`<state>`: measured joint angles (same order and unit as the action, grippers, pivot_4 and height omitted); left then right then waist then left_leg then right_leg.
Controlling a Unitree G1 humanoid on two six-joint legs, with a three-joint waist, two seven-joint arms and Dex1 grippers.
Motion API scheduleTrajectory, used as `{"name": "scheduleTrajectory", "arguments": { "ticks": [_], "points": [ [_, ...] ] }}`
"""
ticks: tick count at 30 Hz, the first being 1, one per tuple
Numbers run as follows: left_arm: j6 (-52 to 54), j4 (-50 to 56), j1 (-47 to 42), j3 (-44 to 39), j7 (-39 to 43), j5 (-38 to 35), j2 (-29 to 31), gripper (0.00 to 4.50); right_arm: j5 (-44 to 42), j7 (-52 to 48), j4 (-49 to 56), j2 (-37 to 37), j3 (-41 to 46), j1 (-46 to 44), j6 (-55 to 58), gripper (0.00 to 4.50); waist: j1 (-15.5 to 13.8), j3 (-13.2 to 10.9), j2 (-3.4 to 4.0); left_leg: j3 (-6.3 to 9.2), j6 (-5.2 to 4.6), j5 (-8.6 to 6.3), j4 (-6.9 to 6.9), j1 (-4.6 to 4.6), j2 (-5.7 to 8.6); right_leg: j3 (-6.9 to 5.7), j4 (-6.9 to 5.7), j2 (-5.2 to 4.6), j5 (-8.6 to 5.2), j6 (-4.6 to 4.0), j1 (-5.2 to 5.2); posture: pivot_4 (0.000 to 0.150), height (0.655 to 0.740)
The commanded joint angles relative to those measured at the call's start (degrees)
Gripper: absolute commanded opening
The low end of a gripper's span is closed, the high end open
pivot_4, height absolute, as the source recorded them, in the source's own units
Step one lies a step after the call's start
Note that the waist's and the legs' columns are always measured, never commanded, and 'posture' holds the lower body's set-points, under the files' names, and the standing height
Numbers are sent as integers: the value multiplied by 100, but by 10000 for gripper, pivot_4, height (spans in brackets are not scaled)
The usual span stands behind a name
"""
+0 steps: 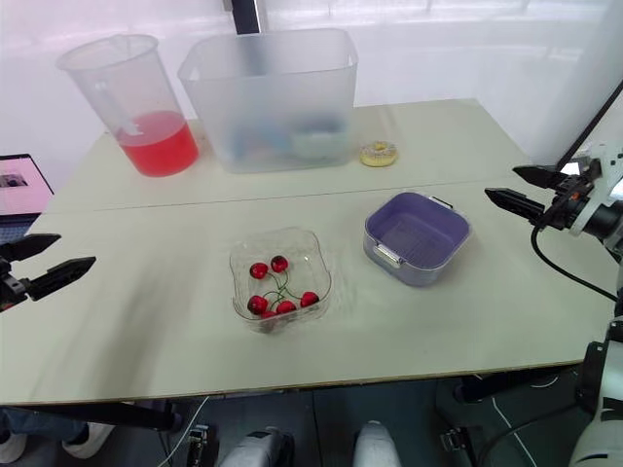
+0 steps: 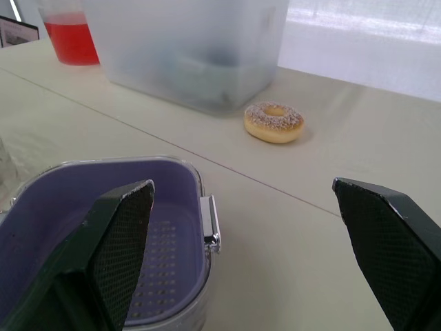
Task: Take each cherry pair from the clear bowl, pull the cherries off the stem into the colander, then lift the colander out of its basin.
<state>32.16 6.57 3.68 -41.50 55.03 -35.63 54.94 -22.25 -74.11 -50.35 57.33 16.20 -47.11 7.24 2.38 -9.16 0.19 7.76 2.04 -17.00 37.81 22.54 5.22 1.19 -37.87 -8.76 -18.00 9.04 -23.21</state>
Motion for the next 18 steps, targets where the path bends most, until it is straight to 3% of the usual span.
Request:
{"name": "scheduleTrajectory", "arguments": {
  "ticks": [1,18],
  "points": [
    [-190,-49,-93,-95,58,4,44,45000,-108,-2,176,46,193,-70,26,44813,2,0,0,0,0,0,0,0,0,0,0,0,0,0,0,1500,7400],
    [27,-108,-515,131,29,-126,67,45000,-148,-146,429,18,144,-94,316,44813,17,0,0,0,0,0,1,0,-1,0,-1,1,0,0,-1,1500,7400]
  ]
}}
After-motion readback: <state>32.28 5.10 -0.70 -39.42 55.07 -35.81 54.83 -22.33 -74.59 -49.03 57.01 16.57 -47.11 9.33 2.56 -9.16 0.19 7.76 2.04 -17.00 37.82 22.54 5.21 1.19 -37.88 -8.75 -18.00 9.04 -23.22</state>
